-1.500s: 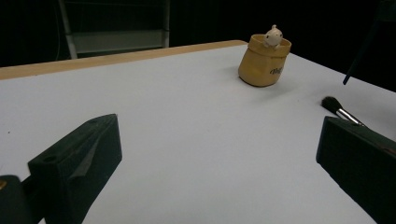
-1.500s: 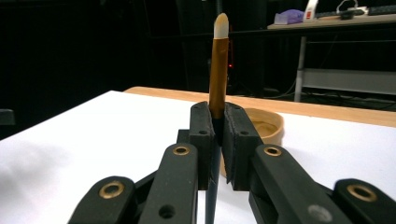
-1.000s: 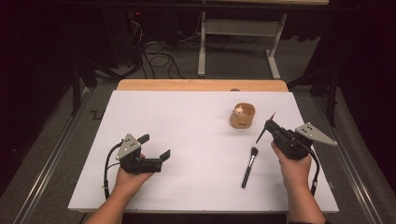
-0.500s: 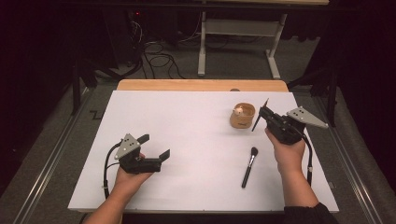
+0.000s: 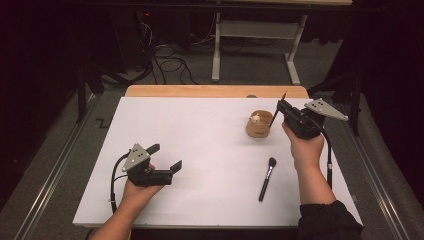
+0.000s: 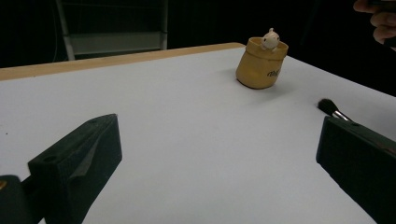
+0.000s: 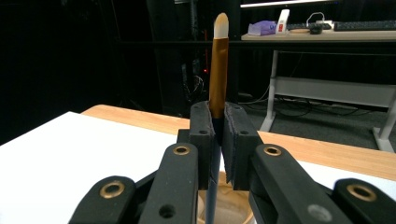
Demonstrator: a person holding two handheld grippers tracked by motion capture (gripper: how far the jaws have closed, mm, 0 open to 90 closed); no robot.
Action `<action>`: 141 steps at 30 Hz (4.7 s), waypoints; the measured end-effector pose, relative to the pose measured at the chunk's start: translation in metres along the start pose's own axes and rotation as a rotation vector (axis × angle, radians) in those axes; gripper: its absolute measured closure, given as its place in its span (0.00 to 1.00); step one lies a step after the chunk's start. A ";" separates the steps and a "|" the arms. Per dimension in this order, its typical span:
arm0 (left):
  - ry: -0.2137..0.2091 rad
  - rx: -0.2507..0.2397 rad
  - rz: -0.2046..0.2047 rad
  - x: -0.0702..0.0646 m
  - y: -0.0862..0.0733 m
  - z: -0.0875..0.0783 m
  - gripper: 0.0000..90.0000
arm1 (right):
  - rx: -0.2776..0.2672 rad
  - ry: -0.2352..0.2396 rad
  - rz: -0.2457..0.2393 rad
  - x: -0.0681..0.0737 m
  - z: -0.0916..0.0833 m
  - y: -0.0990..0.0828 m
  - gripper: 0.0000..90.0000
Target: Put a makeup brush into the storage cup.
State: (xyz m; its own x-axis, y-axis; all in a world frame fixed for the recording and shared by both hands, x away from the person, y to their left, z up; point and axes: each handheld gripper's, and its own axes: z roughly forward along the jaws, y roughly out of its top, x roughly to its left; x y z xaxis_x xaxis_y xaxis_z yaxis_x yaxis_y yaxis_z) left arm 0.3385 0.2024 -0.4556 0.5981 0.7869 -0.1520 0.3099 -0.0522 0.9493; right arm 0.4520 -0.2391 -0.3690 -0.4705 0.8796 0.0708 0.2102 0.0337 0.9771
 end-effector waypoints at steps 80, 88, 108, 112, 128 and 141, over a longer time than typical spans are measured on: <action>-0.006 -0.021 -0.011 0.000 0.000 -0.002 0.01 | 0.213 -0.071 -0.062 -0.008 0.072 -0.026 0.93; -0.007 -0.015 -0.007 0.000 0.000 -0.002 0.01 | 0.224 -0.054 -0.065 -0.006 0.075 -0.029 0.89; -0.005 -0.018 -0.007 -0.001 0.000 -0.001 0.01 | 0.205 -0.022 -0.039 -0.002 0.064 -0.021 0.67; -0.004 -0.018 -0.007 -0.001 0.000 -0.001 0.01 | 0.196 -0.013 -0.038 0.001 0.057 -0.019 0.66; -0.004 -0.020 -0.002 -0.001 0.000 -0.001 0.01 | 0.181 0.015 -0.049 0.014 0.028 -0.023 0.65; -0.004 -0.017 -0.001 -0.001 0.000 0.000 0.01 | 0.163 0.009 -0.058 0.017 -0.005 -0.036 0.60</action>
State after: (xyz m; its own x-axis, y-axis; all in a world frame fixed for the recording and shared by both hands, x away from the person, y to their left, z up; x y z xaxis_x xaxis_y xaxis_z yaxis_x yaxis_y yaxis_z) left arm 0.3377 0.2016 -0.4551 0.6008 0.7844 -0.1538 0.2982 -0.0413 0.9536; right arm 0.4325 -0.2276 -0.4017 -0.4935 0.8696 0.0182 0.3186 0.1613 0.9341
